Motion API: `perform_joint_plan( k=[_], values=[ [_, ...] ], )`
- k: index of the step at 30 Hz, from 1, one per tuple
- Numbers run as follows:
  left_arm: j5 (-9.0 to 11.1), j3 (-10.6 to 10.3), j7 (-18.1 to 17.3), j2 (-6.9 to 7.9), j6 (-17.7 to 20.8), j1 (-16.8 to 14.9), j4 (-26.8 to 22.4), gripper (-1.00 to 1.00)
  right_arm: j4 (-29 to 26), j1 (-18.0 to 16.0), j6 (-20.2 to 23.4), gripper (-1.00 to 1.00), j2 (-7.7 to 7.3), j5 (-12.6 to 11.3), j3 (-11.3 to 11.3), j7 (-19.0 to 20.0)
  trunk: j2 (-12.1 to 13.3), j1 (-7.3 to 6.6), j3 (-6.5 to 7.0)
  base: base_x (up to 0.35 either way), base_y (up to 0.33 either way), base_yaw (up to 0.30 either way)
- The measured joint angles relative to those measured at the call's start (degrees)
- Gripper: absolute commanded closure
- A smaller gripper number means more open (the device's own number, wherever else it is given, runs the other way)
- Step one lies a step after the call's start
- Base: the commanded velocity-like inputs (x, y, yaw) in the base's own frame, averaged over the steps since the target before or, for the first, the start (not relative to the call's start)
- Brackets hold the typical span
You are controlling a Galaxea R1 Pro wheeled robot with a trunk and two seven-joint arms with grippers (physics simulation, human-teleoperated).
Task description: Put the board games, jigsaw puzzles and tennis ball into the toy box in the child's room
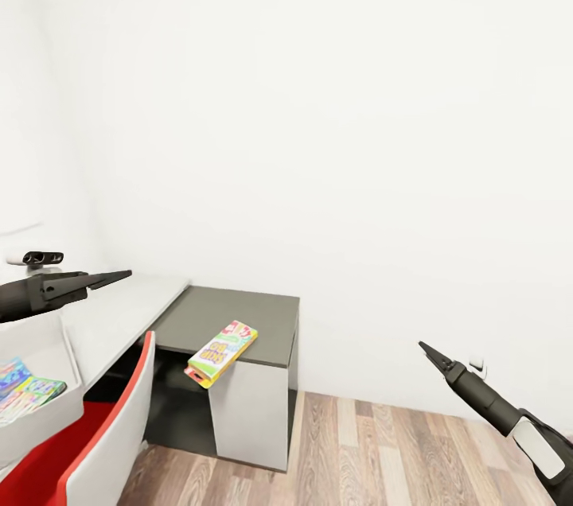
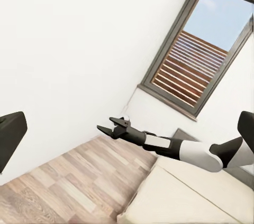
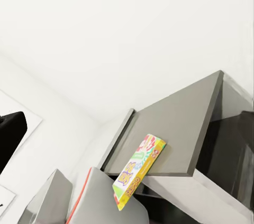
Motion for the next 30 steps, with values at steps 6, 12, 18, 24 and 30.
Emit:
perform_joint_plan(
  k=[6,12,18,24,30],
  values=[
    [0.00,-0.03,0.00,0.00,-0.01,0.00,0.00,-1.00,0.00,-0.01,-0.07,-1.00,0.00,0.00,0.04,-0.05,0.00,0.00,0.00,0.000,0.002,-0.275],
    [0.00,-0.04,0.00,-0.01,-0.01,0.00,0.00,-1.00,0.00,-0.01,-0.10,-1.00,0.00,0.00,0.08,-0.09,0.00,0.00,0.00,0.000,0.000,-0.275],
    [0.00,-0.04,0.00,0.00,-0.01,0.01,0.00,-1.00,0.00,-0.02,-0.18,-1.00,0.00,0.06,0.10,-0.09,0.00,0.00,0.00,0.000,0.000,-0.275],
    [0.01,-0.03,0.01,0.00,-0.01,0.00,-0.01,-1.00,0.01,-0.01,-0.25,-1.00,0.07,0.12,0.16,-0.09,0.00,0.00,-0.01,0.000,0.000,-0.206],
    [0.00,-0.02,0.01,-0.07,-0.01,0.03,-0.02,-1.00,0.02,-0.02,-0.28,-1.00,0.10,0.25,0.22,-0.09,0.00,0.00,-0.02,0.000,0.000,-0.026]
  ],
)
